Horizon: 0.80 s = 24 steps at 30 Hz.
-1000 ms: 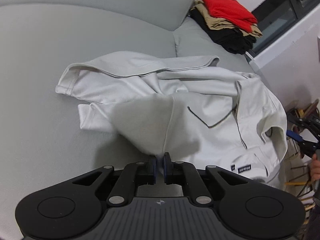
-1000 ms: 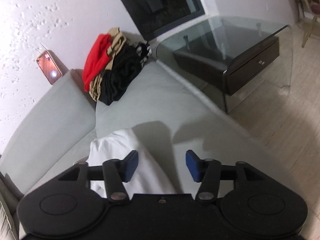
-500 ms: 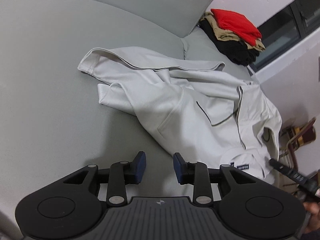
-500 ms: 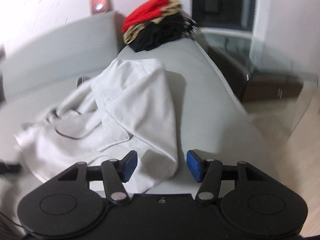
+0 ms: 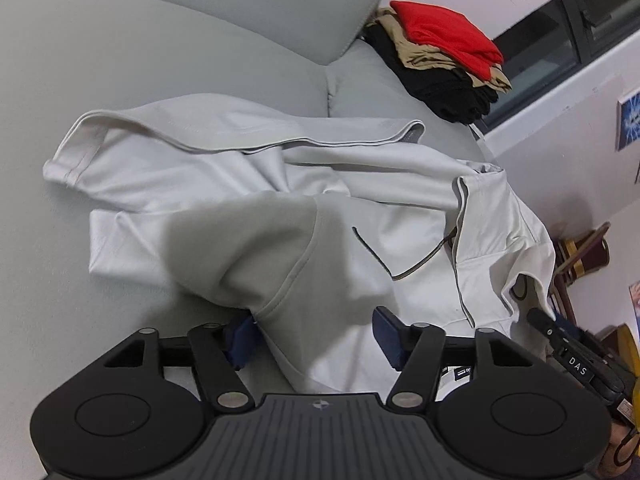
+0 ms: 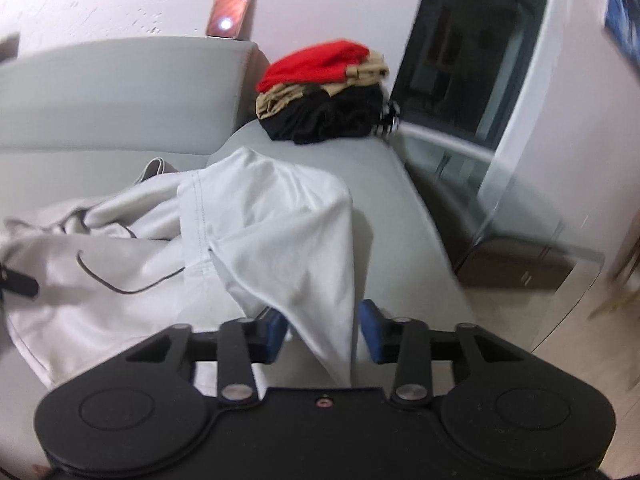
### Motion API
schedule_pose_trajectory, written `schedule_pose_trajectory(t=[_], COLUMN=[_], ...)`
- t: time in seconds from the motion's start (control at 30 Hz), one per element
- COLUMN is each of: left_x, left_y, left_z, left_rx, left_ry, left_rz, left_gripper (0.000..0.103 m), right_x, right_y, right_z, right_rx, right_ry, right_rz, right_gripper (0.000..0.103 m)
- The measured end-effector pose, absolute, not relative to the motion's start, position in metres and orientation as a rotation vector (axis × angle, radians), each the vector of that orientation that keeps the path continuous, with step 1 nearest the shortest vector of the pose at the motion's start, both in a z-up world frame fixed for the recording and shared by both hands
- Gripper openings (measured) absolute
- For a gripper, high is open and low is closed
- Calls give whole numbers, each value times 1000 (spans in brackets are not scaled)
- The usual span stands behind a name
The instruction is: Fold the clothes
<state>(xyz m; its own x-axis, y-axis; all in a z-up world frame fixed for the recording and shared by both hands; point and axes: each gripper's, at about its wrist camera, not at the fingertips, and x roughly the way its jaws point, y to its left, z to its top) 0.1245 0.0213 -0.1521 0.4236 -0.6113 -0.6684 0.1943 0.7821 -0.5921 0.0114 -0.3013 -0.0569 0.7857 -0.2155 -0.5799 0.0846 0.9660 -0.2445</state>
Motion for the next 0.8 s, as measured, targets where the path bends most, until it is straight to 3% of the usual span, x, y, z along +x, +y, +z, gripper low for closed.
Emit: schedule_pose_trajectory(t=[0.07, 0.13, 0.17, 0.27, 0.43, 0.63, 0.8], left_x=[127, 131, 132, 126, 116, 116, 75], left_y=[22, 22, 20, 11, 23, 78, 149], left_z=[-153, -154, -153, -141, -91, 36, 171], left_rx=[-456, -444, -434, -340, -358, -435, -566], left_ry=[1021, 1031, 1037, 1010, 938, 750, 436], left_rz=[-513, -488, -479, -463, -482, -444, -414], left_gripper=[35, 7, 3, 2, 2, 2, 2], right_x=[10, 12, 14, 20, 14, 36, 23], right_y=[-296, -294, -300, -320, -399, -395, -396], right_z=[-55, -54, -51, -42, -39, 31, 136], right_rx=[-249, -261, -196, 22, 936, 1141, 1175], right_ry=[613, 614, 639, 717, 817, 669, 287], right_rz=[-184, -201, -215, -258, -90, 105, 273], right_gripper=[19, 2, 2, 2, 2, 2, 2])
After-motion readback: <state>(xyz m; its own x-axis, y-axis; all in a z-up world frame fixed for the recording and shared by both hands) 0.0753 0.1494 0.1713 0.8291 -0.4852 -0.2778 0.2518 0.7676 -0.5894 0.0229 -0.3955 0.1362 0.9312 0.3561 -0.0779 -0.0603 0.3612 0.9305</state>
